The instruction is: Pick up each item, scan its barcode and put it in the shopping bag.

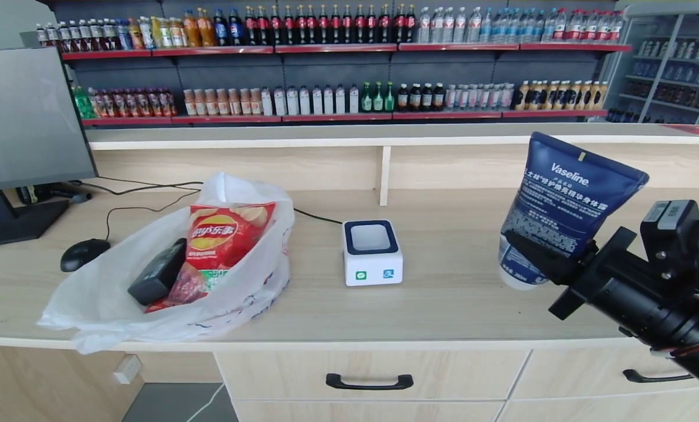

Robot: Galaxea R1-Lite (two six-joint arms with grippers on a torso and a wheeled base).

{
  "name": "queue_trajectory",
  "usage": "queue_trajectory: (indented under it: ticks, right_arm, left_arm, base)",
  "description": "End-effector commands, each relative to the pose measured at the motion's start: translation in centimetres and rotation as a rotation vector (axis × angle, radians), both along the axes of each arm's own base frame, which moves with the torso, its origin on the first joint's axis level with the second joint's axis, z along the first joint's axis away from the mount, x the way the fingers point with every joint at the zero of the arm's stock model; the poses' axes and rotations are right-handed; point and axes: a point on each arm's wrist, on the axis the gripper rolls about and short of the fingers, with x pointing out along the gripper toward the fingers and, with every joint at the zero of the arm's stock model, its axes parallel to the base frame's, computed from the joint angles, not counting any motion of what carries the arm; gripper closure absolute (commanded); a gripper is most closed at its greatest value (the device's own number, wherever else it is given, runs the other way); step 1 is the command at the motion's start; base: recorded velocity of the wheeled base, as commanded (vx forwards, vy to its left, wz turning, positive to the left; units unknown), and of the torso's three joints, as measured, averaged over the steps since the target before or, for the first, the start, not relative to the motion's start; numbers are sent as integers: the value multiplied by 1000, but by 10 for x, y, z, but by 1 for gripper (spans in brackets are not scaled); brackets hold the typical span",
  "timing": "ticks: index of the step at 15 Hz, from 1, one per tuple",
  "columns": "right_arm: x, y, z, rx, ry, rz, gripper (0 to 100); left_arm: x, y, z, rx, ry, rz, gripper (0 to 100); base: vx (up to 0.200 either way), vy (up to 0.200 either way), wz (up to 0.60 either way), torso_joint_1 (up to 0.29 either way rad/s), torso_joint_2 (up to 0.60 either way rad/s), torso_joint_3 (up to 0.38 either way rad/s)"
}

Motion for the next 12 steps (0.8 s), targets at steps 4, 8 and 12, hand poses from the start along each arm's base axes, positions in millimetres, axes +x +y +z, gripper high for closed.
queue_trajectory:
  ticks: [4,8,12]
  right_arm:
    - [-4,-1,2,3,-7,1,100]
    - [-2,0,-2,-3,7,1,100]
    - [4,1,-4,-13,9,-3,100]
  left_arm:
    - [0,0,0,-2,0,0,0]
    - [0,0,0,3,0,-2,0]
    - [0,0,0,3,-1,0,0]
  base:
    - [0,200,0,-1,2,0]
    - [0,200,0,-2,2,4]
    - [0,0,0,0,0,0]
